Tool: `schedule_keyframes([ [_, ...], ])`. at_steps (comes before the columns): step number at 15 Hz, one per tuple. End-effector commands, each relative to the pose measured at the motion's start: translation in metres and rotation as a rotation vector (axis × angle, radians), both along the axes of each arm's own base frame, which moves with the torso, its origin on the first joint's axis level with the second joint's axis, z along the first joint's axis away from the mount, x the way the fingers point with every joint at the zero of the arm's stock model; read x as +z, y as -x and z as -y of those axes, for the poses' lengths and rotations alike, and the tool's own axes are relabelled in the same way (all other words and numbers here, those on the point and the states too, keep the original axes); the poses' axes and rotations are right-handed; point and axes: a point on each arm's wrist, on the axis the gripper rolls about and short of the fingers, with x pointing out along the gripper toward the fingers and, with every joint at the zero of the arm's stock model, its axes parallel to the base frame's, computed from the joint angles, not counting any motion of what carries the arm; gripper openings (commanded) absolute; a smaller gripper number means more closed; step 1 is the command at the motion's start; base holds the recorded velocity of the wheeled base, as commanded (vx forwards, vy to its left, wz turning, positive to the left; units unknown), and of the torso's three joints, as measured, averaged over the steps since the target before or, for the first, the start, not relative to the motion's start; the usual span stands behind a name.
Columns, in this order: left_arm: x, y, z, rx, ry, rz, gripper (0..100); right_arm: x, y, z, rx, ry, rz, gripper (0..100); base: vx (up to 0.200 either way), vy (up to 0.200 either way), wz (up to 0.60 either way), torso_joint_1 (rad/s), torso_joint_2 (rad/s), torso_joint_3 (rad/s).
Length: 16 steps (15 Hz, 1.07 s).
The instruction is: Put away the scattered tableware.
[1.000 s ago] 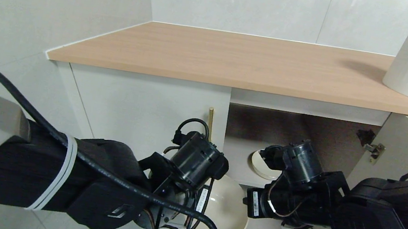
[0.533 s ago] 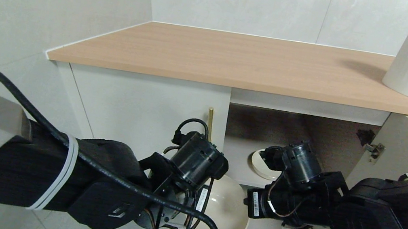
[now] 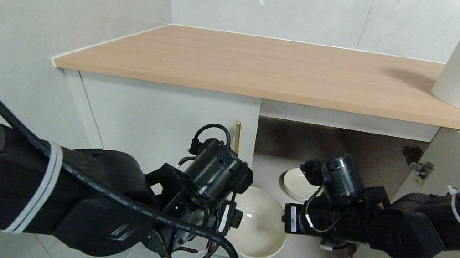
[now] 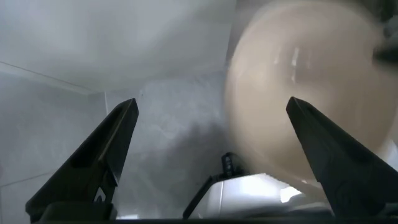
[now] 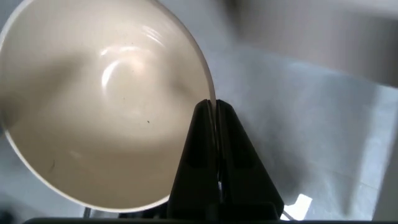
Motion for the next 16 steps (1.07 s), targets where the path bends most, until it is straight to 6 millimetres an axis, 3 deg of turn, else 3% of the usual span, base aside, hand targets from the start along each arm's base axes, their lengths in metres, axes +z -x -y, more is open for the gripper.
schedule_keyframes([
  [1,0.010,0.002,-0.005,0.006,0.023,0.022,100,-0.017,-0.038,0.022,-0.142,0.008,-0.020,0,0.000,0.000,0.00,0.000,0.00,0.000],
  [4,0.010,0.001,-0.005,0.007,0.022,0.020,100,-0.027,-0.072,0.041,-0.392,-0.061,0.008,0,0.000,0.000,0.00,0.000,0.00,0.000],
  [7,0.009,0.001,-0.005,0.009,0.021,0.019,100,-0.026,-0.092,0.058,-0.511,-0.146,0.106,0,0.000,0.000,0.00,0.000,0.00,0.000],
  [10,0.010,0.001,-0.004,0.007,0.025,0.024,100,-0.042,-0.114,0.072,-0.605,-0.137,0.173,0,0.000,0.000,0.00,0.000,0.00,0.000],
  [16,0.009,0.000,-0.004,0.009,0.030,0.028,100,-0.057,-0.133,0.082,-0.663,-0.121,0.195,0,0.000,0.000,0.00,0.000,0.00,0.000],
])
